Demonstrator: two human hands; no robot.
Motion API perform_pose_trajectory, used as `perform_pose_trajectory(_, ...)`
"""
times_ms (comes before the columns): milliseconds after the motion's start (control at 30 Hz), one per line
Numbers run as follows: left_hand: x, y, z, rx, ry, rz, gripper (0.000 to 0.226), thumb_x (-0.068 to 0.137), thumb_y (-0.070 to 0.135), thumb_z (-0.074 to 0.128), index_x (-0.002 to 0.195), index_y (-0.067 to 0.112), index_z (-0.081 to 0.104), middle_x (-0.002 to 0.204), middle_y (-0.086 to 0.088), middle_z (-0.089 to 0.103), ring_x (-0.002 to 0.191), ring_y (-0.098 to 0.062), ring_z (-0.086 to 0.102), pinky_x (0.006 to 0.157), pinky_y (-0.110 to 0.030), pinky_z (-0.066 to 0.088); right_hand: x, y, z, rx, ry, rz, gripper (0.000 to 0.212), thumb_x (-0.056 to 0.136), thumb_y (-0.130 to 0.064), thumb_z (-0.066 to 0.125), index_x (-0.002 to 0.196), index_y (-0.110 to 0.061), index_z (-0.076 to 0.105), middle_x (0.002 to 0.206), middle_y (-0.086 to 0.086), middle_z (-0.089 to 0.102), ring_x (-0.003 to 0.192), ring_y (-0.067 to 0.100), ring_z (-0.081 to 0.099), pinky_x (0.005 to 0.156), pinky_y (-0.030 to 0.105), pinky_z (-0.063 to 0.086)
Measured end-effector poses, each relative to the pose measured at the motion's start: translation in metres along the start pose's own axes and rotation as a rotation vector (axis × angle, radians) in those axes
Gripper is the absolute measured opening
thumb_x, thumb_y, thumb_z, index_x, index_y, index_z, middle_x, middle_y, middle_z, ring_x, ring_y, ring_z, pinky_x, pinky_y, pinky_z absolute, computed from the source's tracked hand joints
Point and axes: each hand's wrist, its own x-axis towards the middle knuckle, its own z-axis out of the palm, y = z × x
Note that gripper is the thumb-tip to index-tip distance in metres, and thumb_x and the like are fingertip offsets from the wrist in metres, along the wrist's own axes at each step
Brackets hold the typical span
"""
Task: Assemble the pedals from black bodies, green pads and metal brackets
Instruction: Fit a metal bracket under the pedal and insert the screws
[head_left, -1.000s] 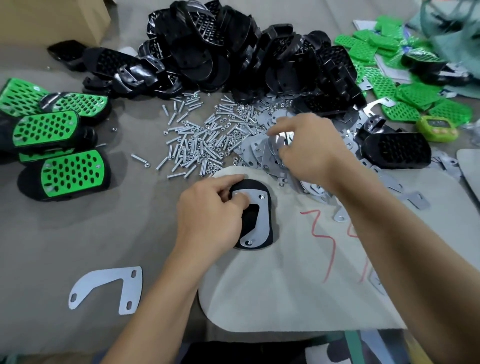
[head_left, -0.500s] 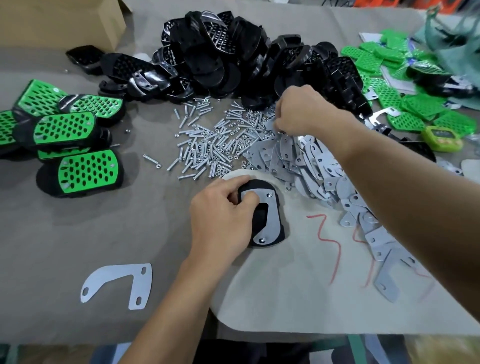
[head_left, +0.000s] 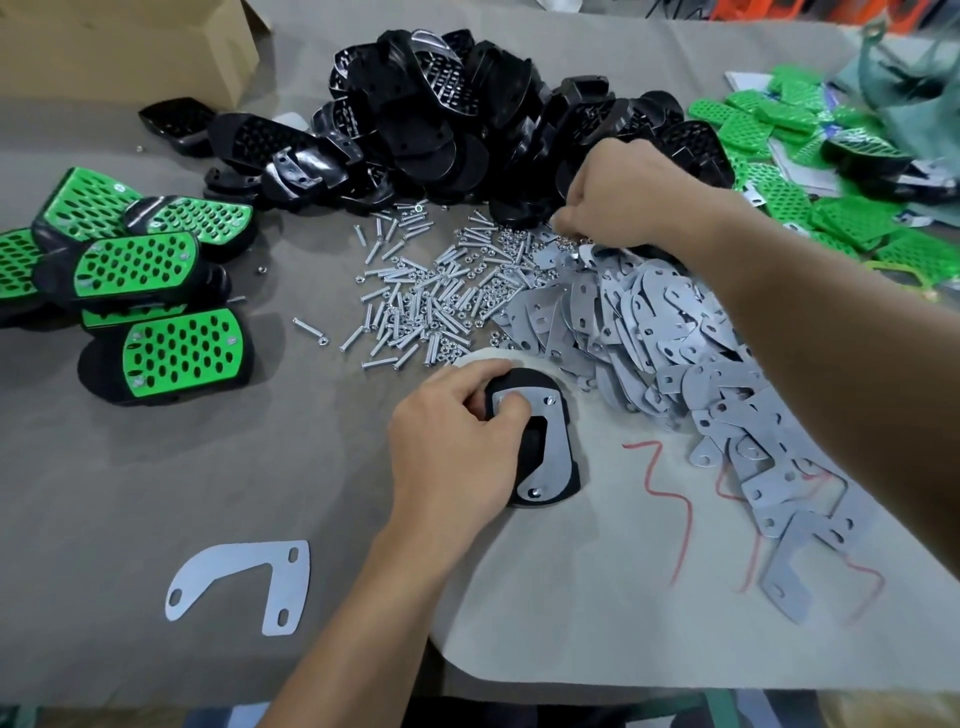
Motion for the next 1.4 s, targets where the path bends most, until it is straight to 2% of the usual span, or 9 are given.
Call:
perform_pose_trajectory(167, 0.001, -0.001, 0.001, -0.008, 0.000, -0.005, 0.030, 0.076, 0.031, 0.063, 0.099, 0.043, 0.078, 0.066, 0.030, 0.055, 0.069, 0.004, 0.053, 0.071, -0.017, 0.041, 0.005, -0.020, 0.023, -0.159, -0.023, 0.090, 0.046, 0.088, -0.058, 0.066, 0.070, -0.018, 0.054, 0.074, 0.003, 0.051, 0.071, 0.025, 0.048, 0.087, 0.044, 0.037)
perform_pose_trajectory(267, 0.001, -0.002, 0.000, -0.015, -0.002, -0.006, 0.030, 0.076, 0.032, 0.064, 0.100, 0.043, 0.078, 0.067, 0.031, 0.056, 0.069, 0.006, 0.054, 0.071, -0.015, 0.041, 0.008, -0.031, 0.027, -0.182, -0.067, 0.127, 0.032, 0.086, -0.043, 0.070, 0.069, -0.018, 0.058, 0.078, 0.002, 0.057, 0.075, 0.025, 0.051, 0.097, 0.049, 0.038)
perform_pose_trajectory(467, 0.000, -0.002, 0.000, -0.021, -0.005, -0.035, 0.029, 0.077, 0.032, 0.067, 0.100, 0.046, 0.076, 0.070, 0.031, 0.060, 0.075, 0.003, 0.058, 0.077, -0.020, 0.050, 0.018, -0.036, 0.021, -0.068, -0.220, 0.176, 0.032, 0.082, -0.038, 0.078, 0.071, -0.016, 0.058, 0.083, 0.002, 0.059, 0.079, 0.025, 0.061, 0.076, 0.035, 0.052)
perform_pose_trajectory(700, 0.001, -0.003, 0.001, -0.014, -0.009, -0.009, 0.028, 0.080, 0.029, 0.067, 0.102, 0.041, 0.078, 0.066, 0.029, 0.055, 0.070, 0.003, 0.053, 0.073, -0.019, 0.044, 0.012, -0.027, 0.008, 0.322, -0.215, 0.320, 0.025, 0.092, -0.015, 0.073, 0.074, -0.007, 0.057, 0.066, 0.004, 0.054, 0.053, 0.018, 0.050, 0.036, 0.018, 0.038)
perform_pose_trajectory(833, 0.001, -0.003, 0.000, -0.027, -0.016, 0.005, 0.030, 0.079, 0.030, 0.064, 0.103, 0.039, 0.079, 0.065, 0.029, 0.054, 0.068, 0.001, 0.052, 0.072, -0.020, 0.043, 0.001, -0.032, -0.011, 0.431, -0.280, 0.283, 0.022, 0.094, -0.004, 0.066, 0.074, -0.007, 0.058, 0.046, 0.000, 0.051, 0.032, 0.008, 0.045, 0.032, 0.011, 0.031)
perform_pose_trajectory(967, 0.001, -0.003, -0.001, -0.020, -0.017, 0.013, 0.029, 0.079, 0.028, 0.066, 0.102, 0.040, 0.079, 0.062, 0.026, 0.054, 0.065, -0.001, 0.053, 0.069, -0.021, 0.043, -0.024, -0.034, -0.026, 0.341, -0.220, 0.155, 0.012, 0.085, -0.015, 0.073, 0.075, -0.009, 0.072, 0.061, 0.001, 0.070, 0.051, 0.011, 0.057, 0.048, 0.021, 0.046)
perform_pose_trajectory(1067, 0.000, -0.002, -0.001, -0.054, -0.007, 0.000, 0.027, 0.078, 0.033, 0.064, 0.099, 0.044, 0.077, 0.065, 0.026, 0.056, 0.067, -0.001, 0.054, 0.070, -0.021, 0.045, -0.058, -0.033, -0.016, 0.520, -0.179, 0.049, 0.013, 0.083, -0.014, 0.072, 0.071, -0.015, 0.076, 0.065, 0.001, 0.071, 0.058, 0.011, 0.057, 0.062, 0.028, 0.050)
perform_pose_trajectory(1267, 0.001, -0.003, -0.007, -0.320, 0.123, -0.091, 0.027, 0.082, 0.038, 0.066, 0.108, 0.039, 0.075, 0.065, 0.017, 0.058, 0.060, -0.004, 0.053, 0.063, -0.022, 0.046, -0.123, -0.029, 0.016, 0.675, -0.237, -0.002, 0.013, 0.087, -0.010, 0.073, 0.073, -0.010, 0.072, 0.053, -0.002, 0.061, 0.047, 0.011, 0.045, 0.045, 0.018, 0.035)
perform_pose_trajectory(1400, 0.001, 0.000, -0.014, -0.528, 0.099, -0.045, 0.010, 0.085, 0.022, 0.075, 0.076, 0.026, 0.076, 0.060, 0.007, 0.057, 0.056, -0.008, 0.049, 0.055, -0.022, 0.041, -0.146, -0.033, 0.028, 0.778, -0.156, -0.017, 0.012, 0.088, -0.009, 0.071, 0.077, -0.010, 0.070, 0.051, 0.000, 0.061, 0.044, 0.009, 0.044, 0.043, 0.016, 0.034)
